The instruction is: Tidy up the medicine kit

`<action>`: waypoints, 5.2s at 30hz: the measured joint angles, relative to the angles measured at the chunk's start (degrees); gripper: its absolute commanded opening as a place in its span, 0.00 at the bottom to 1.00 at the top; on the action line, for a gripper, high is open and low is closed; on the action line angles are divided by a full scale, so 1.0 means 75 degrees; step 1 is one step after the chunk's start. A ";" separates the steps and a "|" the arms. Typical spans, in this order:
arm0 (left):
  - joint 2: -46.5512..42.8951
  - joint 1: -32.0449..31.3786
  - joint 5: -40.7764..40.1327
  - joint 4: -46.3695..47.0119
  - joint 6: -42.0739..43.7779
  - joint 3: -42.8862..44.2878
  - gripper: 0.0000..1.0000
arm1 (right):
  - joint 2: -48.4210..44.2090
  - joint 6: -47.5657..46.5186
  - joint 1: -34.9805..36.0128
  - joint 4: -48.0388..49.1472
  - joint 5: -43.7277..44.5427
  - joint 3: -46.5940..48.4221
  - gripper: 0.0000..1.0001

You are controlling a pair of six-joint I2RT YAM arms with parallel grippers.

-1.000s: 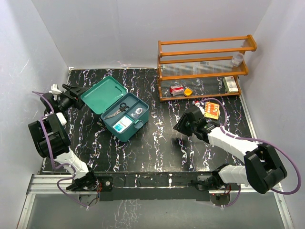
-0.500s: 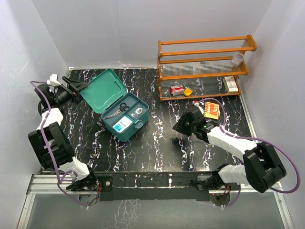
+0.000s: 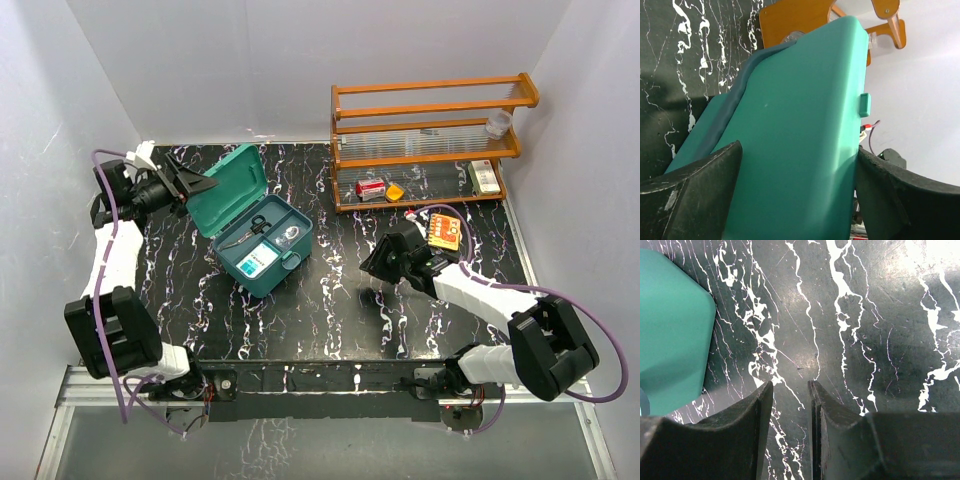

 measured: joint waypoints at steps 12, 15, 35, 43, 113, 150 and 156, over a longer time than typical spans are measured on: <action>-0.0845 -0.0577 -0.0822 -0.2194 0.1457 0.0667 0.86 | 0.0312 0.0052 0.0006 0.0006 -0.0181 0.0166 0.32; -0.1078 -0.0740 -0.0994 -0.2669 0.1740 0.0708 0.86 | 0.0341 0.0052 0.0009 0.0015 -0.0216 0.0169 0.33; -0.1658 -0.0938 -0.2809 -0.3439 0.2221 0.0787 0.99 | 0.0542 0.0236 0.0146 0.0868 -0.0997 0.0487 0.60; -0.0866 -0.0947 -0.2567 -0.2745 0.2209 -0.0216 0.96 | 0.1029 0.0172 0.1046 0.2218 -0.1288 0.1049 0.74; -0.0743 -0.1361 -0.3092 -0.2171 0.1617 -0.1384 0.69 | 0.2387 0.3340 0.2057 0.1536 -0.1000 0.2769 0.33; -0.0682 -0.1367 -0.3072 -0.2250 0.1632 -0.1294 0.72 | 0.2299 0.3401 0.2069 0.0522 -0.0912 0.3244 0.21; -0.0618 -0.1381 -0.3217 -0.2614 0.1725 -0.1090 0.80 | 0.1929 0.2981 0.2087 0.0615 -0.0711 0.3244 0.29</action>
